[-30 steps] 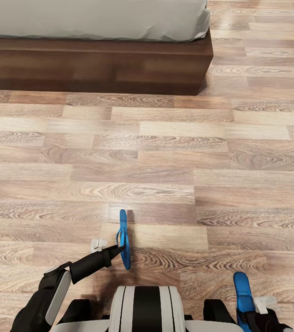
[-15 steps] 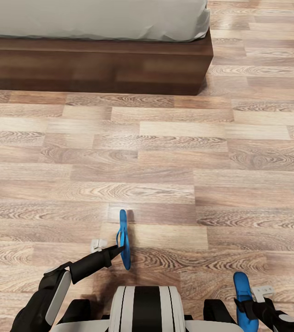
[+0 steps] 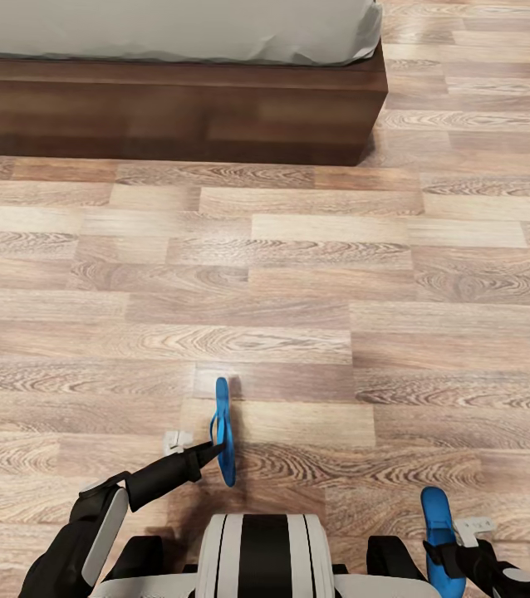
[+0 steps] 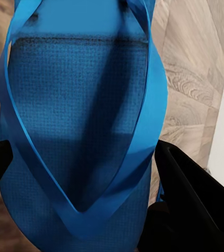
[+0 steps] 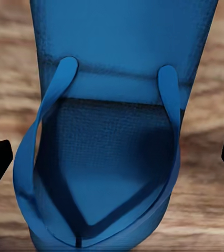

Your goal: In the bedroom, move the book from the bed onto either nightstand, and place the two sandals side by side next to the bed.

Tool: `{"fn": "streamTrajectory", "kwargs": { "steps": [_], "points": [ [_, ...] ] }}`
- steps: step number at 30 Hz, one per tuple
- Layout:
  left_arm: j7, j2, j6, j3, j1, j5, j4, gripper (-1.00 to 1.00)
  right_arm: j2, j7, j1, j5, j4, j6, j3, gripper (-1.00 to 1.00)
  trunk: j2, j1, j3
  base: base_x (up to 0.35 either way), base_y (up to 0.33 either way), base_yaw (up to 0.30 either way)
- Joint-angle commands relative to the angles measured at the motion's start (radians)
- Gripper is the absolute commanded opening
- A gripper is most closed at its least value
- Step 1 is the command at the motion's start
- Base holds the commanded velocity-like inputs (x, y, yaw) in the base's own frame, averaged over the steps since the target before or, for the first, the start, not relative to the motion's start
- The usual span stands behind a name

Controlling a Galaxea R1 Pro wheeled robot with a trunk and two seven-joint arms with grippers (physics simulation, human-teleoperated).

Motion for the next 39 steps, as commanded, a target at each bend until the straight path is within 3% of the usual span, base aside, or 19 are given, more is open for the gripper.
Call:
{"fn": "streamTrajectory", "kwargs": {
  "steps": [1,8,12,39],
  "points": [
    [-0.002,0.000,0.008,0.000,0.000,0.007,0.000,-1.00,0.001,0.008,0.000,0.006,-0.001,0.006,-0.007,1.00,0.000,0.000,-0.001,0.000,0.000,0.000],
    [0.000,-0.008,0.007,0.000,0.000,0.007,0.001,-1.00,0.000,0.008,0.000,0.006,0.001,0.003,-0.006,1.00,0.000,0.000,-0.001,0.000,0.000,0.000],
    [0.000,-0.010,0.007,0.000,0.000,0.007,0.001,-1.00,0.000,0.008,0.000,0.006,0.001,0.003,-0.006,1.00,-0.001,0.002,-0.016,0.000,0.000,0.000],
    [-0.002,-0.011,0.007,0.001,0.000,0.006,0.001,-1.00,0.000,0.016,0.000,0.006,0.001,0.006,-0.007,1.00,-0.001,0.002,-0.016,0.000,0.000,0.000]
  ]
}}
